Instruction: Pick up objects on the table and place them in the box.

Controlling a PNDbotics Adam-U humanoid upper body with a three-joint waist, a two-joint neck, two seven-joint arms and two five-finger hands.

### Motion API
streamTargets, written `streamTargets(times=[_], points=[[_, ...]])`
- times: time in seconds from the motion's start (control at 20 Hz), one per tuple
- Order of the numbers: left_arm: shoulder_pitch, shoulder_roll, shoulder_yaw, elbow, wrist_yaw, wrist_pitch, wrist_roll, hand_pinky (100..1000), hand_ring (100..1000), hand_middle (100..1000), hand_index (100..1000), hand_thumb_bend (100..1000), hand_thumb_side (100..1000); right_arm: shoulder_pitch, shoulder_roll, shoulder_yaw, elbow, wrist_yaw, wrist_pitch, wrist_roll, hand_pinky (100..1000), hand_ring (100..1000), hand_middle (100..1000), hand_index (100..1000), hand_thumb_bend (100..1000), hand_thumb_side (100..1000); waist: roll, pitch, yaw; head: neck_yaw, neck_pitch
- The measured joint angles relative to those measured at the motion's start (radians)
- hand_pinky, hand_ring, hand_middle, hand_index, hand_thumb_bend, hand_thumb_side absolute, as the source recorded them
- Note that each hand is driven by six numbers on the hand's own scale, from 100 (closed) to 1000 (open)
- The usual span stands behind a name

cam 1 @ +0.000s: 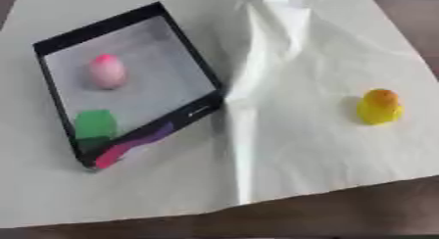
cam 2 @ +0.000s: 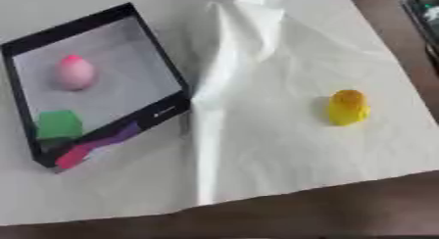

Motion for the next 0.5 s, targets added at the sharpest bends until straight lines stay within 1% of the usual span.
streamTargets(times=[0.2,0.35,0.5], points=[[0.008,0.005,0.005,0.001,0.0,-0.001,0.007,717,586,778,837,427,502,0.099,-0.001,-0.009,-0.011,-0.062,-0.015,-0.02,899,816,794,885,308,323,0.0,0.001,-0.016,0.019,0.0],[0.014,0.01,0.009,0.003,-0.001,0.0,0.011,716,585,778,837,427,503,0.169,-0.001,-0.014,-0.014,-0.102,-0.045,-0.025,900,820,797,887,317,361,0.0,0.003,-0.026,0.029,0.0],[0.02,0.015,0.012,0.006,-0.002,-0.001,0.014,716,585,778,837,426,505,0.236,0.002,-0.01,-0.014,-0.111,-0.081,-0.011,901,825,802,890,329,399,0.0,0.005,-0.038,0.036,0.0]])
